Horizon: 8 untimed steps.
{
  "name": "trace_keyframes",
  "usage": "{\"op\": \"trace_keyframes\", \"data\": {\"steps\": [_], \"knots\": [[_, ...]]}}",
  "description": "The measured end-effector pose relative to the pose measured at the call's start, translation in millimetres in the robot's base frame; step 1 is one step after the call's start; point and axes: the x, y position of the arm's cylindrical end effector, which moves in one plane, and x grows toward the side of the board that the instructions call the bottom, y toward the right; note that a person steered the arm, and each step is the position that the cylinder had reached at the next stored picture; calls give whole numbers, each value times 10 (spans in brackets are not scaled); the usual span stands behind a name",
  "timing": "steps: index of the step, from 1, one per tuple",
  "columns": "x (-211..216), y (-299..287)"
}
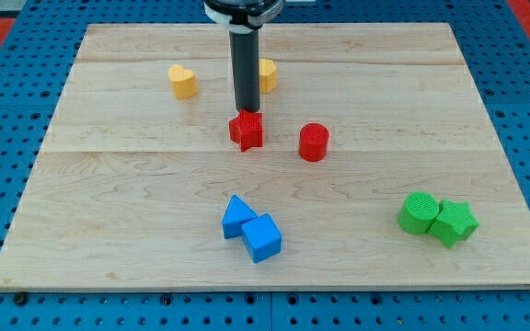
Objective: Push the blue blocks into the yellow heart
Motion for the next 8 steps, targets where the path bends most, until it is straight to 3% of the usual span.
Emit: {"op": "trace_keyframes", "data": {"steps": [4, 5, 6, 8], "knots": [[101, -77], [-115, -830], [118, -1391], [1528, -1459]]}}
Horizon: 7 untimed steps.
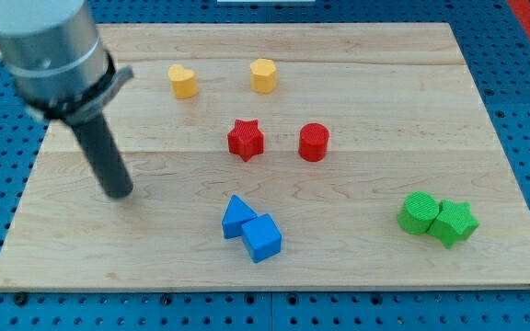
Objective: Push the blue blocks into the yellow heart
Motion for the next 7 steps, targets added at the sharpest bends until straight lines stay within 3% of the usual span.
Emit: {"op": "trace_keyframes", "data": {"steps": [1, 2, 4, 7], "knots": [[696, 1], [860, 133], [862, 739], [863, 1199]]}}
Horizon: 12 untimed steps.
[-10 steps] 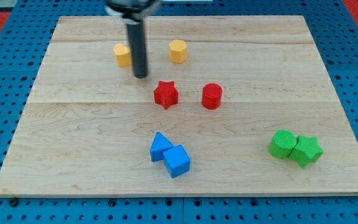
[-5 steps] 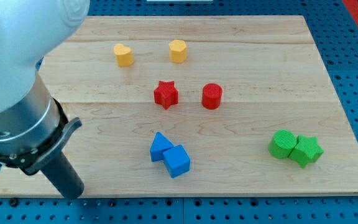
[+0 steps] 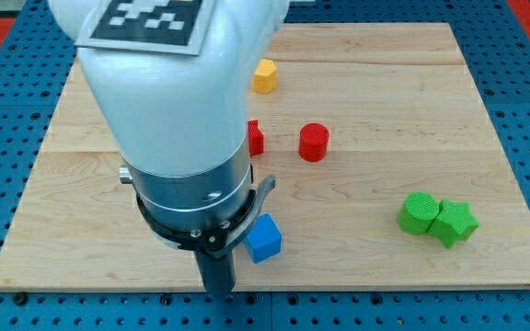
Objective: Push the blue blocks into the yellow heart
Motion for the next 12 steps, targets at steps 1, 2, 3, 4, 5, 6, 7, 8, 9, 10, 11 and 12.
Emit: {"op": "trace_keyframes", "data": {"steps": [1, 2, 3, 4, 5, 6, 7, 8, 9, 10, 11, 12], "knots": [[1, 261], [-6, 458], [-6, 458], [-6, 745], [-6, 847], [-83, 847], [-308, 682], [-403, 397], [-431, 218], [-592, 206], [-812, 206], [-861, 50]]}}
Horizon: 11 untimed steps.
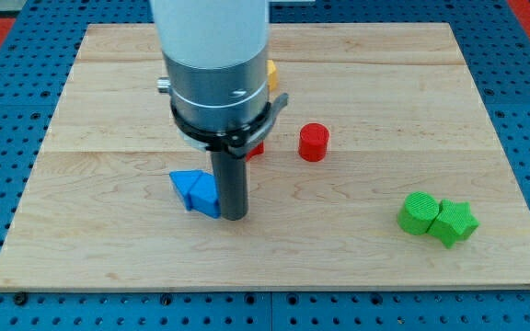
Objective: Push the blue blocks into the yellow heart
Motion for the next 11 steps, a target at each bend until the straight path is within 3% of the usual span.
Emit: {"op": "trace_keyframes", "data": {"steps": [4, 8, 11], "knots": [[-79, -1065], [-479, -932], [-1075, -722]]}}
